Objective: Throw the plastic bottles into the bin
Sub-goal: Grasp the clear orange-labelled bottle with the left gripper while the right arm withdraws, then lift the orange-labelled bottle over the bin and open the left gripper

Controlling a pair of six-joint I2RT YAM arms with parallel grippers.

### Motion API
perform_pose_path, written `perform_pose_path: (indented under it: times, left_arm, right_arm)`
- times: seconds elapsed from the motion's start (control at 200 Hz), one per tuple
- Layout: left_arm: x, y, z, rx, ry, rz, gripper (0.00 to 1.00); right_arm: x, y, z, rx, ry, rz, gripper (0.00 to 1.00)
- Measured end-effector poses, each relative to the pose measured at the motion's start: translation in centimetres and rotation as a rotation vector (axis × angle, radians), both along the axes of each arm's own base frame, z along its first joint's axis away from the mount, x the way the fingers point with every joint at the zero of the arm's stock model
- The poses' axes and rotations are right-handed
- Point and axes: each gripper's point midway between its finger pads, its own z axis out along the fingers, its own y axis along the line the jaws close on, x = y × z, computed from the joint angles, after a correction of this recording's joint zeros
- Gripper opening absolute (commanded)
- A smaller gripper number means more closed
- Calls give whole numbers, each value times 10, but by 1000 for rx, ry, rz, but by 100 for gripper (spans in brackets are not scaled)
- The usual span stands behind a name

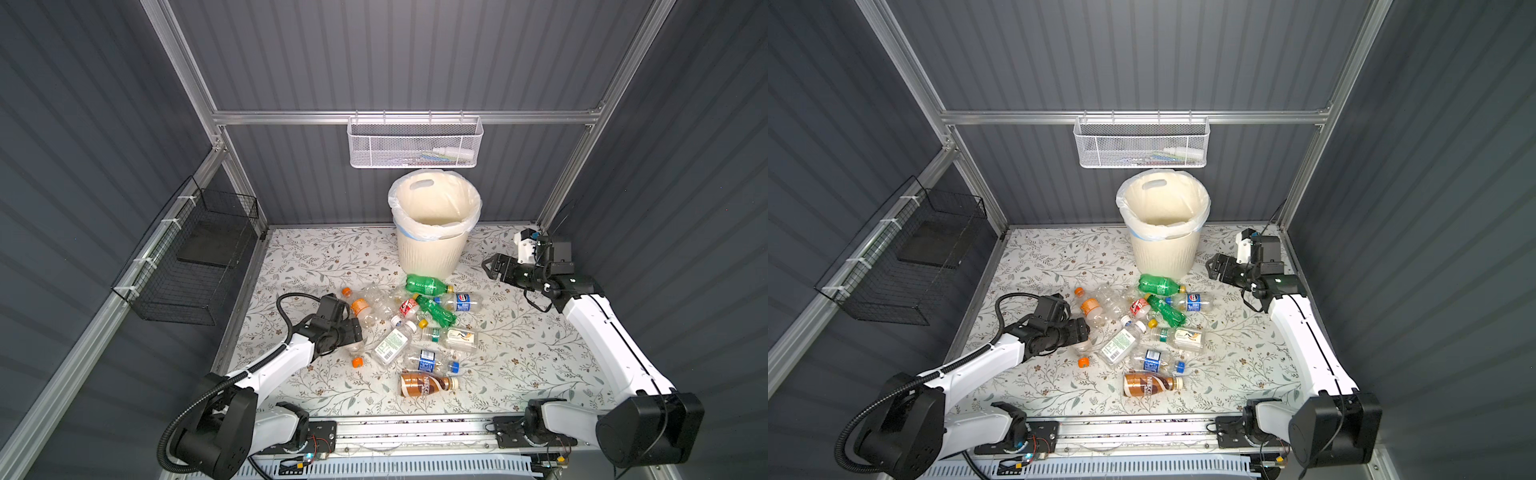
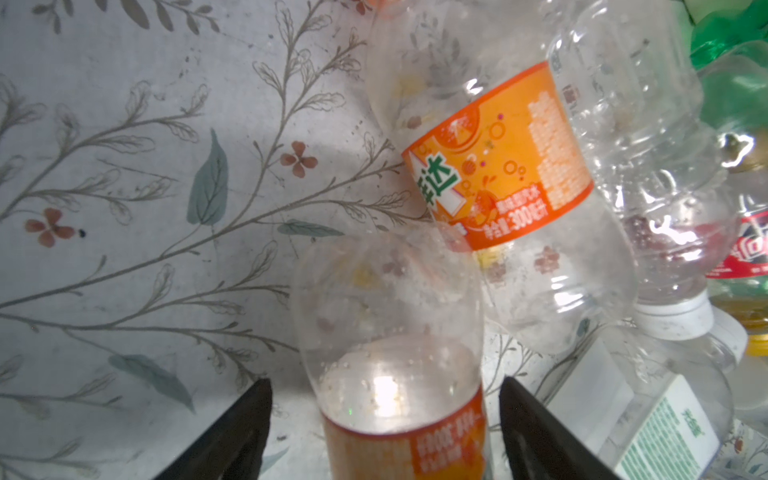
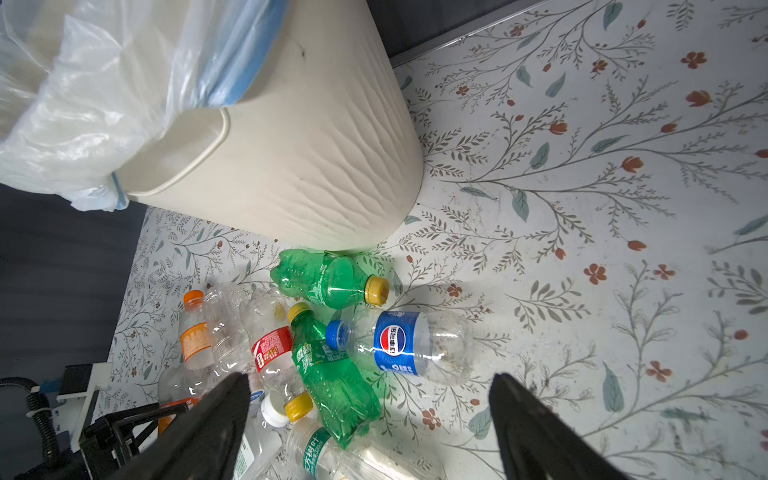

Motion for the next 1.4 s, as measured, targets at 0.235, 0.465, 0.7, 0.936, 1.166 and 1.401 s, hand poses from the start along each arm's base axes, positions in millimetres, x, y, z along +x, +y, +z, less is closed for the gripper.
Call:
perform_pose_path:
  times: [0.235,0.465,0.7,0.936,1.166,1.401]
  left_arm:
    - [-7,3,-10,9,25,6,69]
    - [-14,8,-19,24,46,8,60]
    - [-13,14,-12,42,12,27,55]
    - [-10,22,5,58,-52,52,54]
    - [-4,30,40,52,-189,79,54]
    - [7,47,93,78,-404,128,55]
  right_arm:
    - [0,-2,-9,-4,17,-14,91]
    - [3,-3,-12,-8,16,-21,91]
    - [3,-3,-26,-12,50,-22,91]
    - [3,-4,-30,-14,60,-24,90]
    - [5,-4,-34,-14,60,-30,89]
    - [4,-5,-46,-6,80,-44,88]
